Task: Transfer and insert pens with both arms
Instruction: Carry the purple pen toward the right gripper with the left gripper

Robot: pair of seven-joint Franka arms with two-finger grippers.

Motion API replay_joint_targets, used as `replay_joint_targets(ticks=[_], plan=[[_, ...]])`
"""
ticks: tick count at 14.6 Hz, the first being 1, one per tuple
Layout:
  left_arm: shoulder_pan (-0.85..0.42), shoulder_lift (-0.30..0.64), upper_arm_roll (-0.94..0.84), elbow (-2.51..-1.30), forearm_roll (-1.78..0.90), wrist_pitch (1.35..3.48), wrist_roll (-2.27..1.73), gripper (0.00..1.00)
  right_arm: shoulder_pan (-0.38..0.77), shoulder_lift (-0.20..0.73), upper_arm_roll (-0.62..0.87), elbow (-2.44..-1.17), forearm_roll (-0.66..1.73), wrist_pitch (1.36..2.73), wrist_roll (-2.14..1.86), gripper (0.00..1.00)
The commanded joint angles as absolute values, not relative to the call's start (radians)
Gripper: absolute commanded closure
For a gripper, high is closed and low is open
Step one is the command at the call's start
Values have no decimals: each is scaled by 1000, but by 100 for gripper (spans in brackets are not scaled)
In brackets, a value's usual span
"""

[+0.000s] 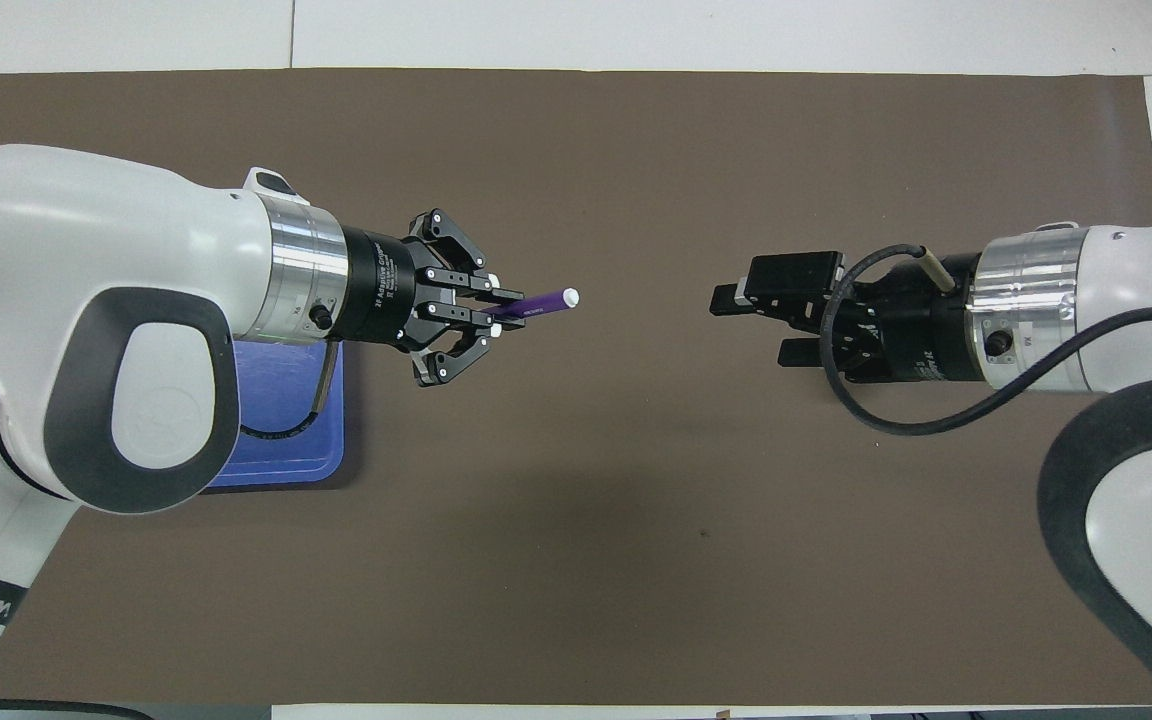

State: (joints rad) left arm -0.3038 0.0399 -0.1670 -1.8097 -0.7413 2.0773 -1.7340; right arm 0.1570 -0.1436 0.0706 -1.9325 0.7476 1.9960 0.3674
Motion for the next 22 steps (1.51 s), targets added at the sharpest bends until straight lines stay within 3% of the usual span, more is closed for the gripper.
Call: replay_joint_targets(ticks=[1,6,9,11,19,22], plan=[[-347,-21,-155,-1896,-796,2170,-1810,100,228,-169,71,-1982,772,2118,425,0],[-394,-32,-155,-1921,-816,2253,-1888,100,340,-186,72,-2071,772,2359,448,0],[-394,-32,-155,-1921,-816,2258,-1896,100,351,-186,72,-2074,772,2362,445,0],[-396,-32,-155,-1921,-816,2272,-1899,100,357,-186,72,-2072,772,2364,448,8],[-431,-32,-153,-1922,-816,2316,-1931,100,406,-146,72,-2068,772,2497,446,9],[-439,-32,-155,-1922,-816,2332,-1930,100,407,-144,72,-2068,772,2505,443,16]])
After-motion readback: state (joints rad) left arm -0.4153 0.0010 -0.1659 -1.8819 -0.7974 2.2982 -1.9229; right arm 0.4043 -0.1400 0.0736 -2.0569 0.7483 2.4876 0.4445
